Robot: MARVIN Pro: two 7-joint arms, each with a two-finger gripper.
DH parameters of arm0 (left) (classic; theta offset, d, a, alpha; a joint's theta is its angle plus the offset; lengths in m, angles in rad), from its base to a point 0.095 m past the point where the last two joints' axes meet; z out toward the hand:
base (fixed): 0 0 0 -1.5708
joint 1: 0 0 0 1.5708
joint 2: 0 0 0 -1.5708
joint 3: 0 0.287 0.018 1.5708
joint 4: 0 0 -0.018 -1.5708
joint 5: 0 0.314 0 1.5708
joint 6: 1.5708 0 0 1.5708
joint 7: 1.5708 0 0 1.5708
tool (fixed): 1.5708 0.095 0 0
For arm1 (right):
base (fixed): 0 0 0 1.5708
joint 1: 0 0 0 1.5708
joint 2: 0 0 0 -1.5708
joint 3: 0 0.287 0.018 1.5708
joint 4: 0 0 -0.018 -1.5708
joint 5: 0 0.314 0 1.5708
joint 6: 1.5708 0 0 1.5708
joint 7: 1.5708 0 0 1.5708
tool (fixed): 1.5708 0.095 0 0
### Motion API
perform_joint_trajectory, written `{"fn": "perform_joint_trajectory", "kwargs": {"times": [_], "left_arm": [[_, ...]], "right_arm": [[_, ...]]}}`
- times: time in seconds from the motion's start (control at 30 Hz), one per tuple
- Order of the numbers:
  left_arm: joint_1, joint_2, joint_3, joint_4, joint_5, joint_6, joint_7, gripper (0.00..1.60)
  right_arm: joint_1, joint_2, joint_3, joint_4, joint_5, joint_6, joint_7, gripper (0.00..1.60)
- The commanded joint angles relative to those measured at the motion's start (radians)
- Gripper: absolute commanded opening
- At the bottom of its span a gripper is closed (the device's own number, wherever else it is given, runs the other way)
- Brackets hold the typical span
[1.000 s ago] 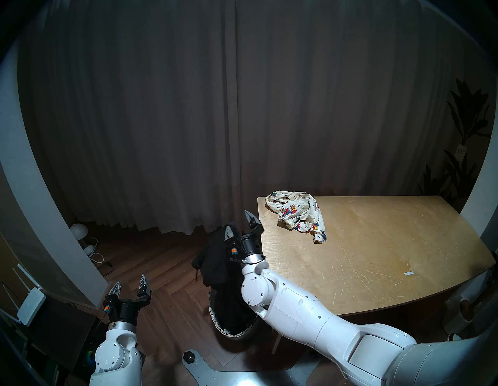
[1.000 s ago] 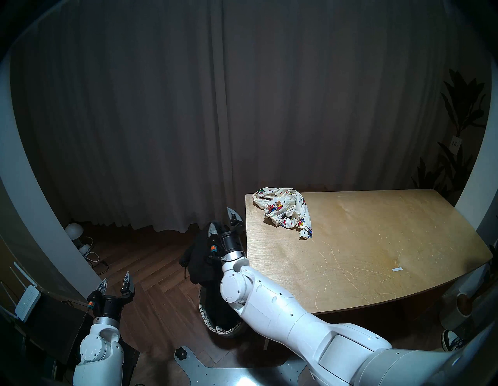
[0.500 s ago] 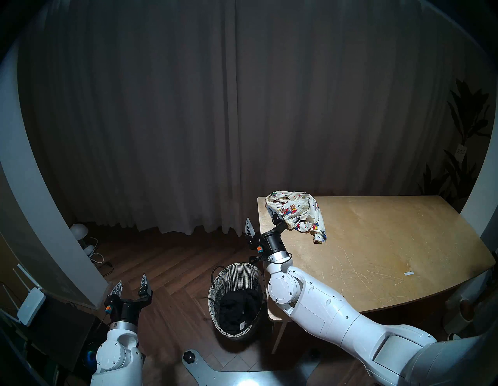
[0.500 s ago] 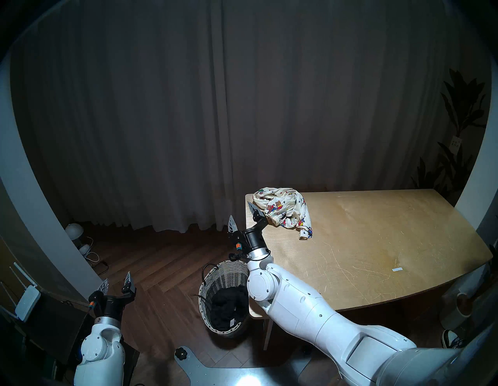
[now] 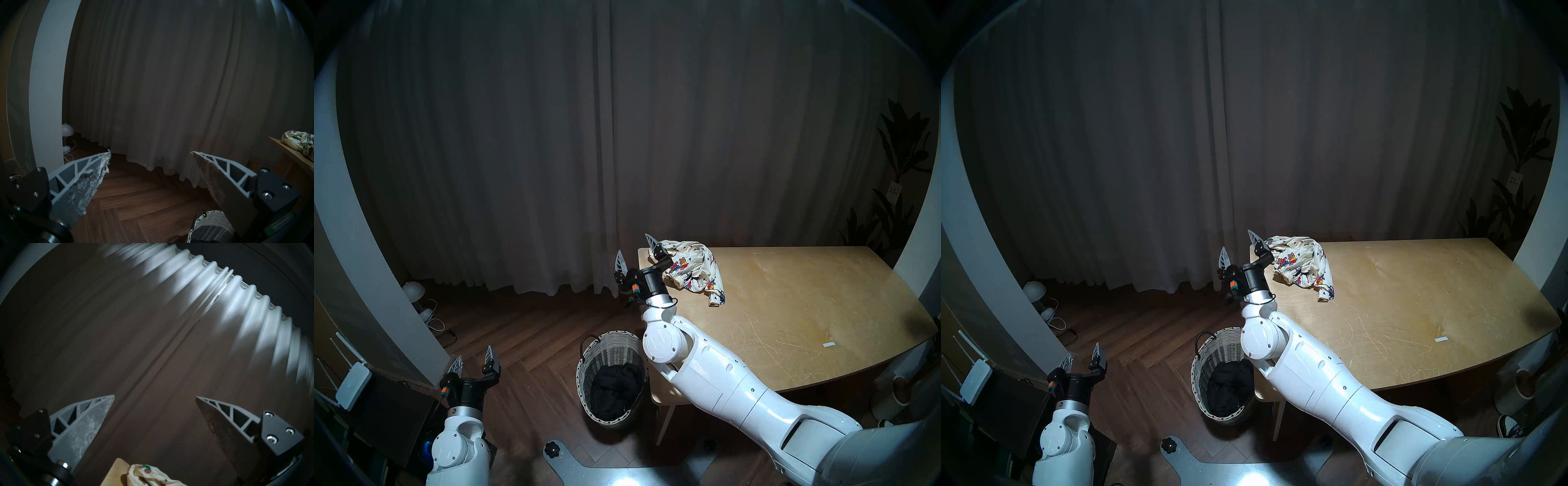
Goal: Toss clothes into the laundry hamper
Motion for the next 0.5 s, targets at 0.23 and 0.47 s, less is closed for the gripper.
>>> {"fn": "perform_joint_trajectory", "kwargs": {"times": [0.23,0.47], "left_arm": [[-0.059,0.031,0.053,-0.08,0.015,-0.008,-0.055,1.6],[-0.14,0.04,0.148,-0.147,0.049,-0.002,-0.091,1.6]], "right_arm": [[0.117,0.134,0.262,-0.114,0.08,0.043,-0.129,1.6],[0.048,0.203,0.36,-0.085,0.113,0.063,-0.186,1.6]]}}
